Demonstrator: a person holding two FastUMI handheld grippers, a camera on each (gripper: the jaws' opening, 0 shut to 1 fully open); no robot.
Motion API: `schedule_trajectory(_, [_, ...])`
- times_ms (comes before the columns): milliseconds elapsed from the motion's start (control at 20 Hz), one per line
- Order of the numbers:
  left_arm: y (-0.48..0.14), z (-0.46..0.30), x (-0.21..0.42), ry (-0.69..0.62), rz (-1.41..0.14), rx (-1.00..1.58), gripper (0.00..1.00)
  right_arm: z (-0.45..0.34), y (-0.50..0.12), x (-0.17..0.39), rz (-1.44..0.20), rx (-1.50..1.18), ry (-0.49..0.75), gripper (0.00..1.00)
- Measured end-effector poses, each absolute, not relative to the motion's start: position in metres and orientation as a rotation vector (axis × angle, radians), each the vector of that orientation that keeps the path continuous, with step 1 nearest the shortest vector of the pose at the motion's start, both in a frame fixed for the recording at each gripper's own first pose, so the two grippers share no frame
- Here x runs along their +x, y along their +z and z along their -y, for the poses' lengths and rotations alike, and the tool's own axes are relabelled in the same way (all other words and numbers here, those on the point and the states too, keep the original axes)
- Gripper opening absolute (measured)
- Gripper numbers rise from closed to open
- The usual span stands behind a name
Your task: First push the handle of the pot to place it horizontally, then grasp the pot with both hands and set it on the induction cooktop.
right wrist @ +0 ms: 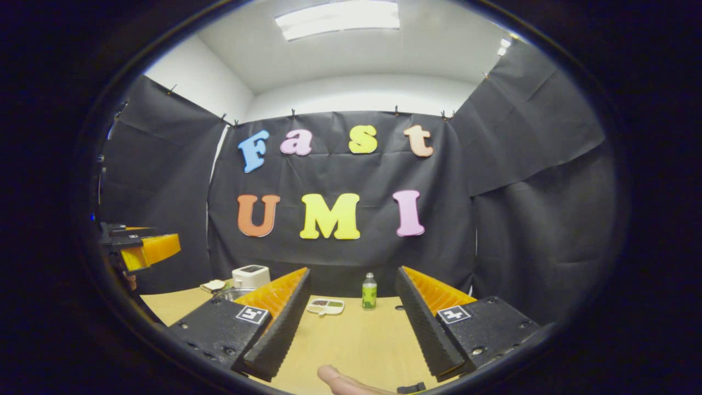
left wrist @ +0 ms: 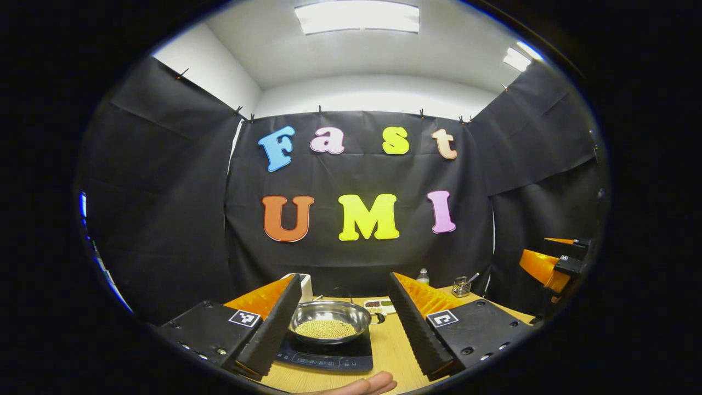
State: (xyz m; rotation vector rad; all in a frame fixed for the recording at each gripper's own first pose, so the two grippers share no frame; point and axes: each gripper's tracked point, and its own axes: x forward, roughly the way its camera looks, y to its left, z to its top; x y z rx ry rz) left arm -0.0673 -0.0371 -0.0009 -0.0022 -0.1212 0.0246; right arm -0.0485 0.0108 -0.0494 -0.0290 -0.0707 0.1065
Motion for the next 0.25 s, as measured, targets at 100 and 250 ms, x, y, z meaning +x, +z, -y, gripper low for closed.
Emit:
schedule_trajectory(100, [-0.0051, 0.0358, -0.0649, 0.025, 0.111, -0.012, 0.94, -0.0067, -0.0515, -0.0503, 0.063, -0.028, 0.099, 0.95])
schedule_trajectory(250, [-0.0094, 0.0334, -0.0608, 0.027, 0.098, -0.025, 0.84, -0.0016, -0.0563, -0.0486, 0.053, -0.030, 0.088, 0.97])
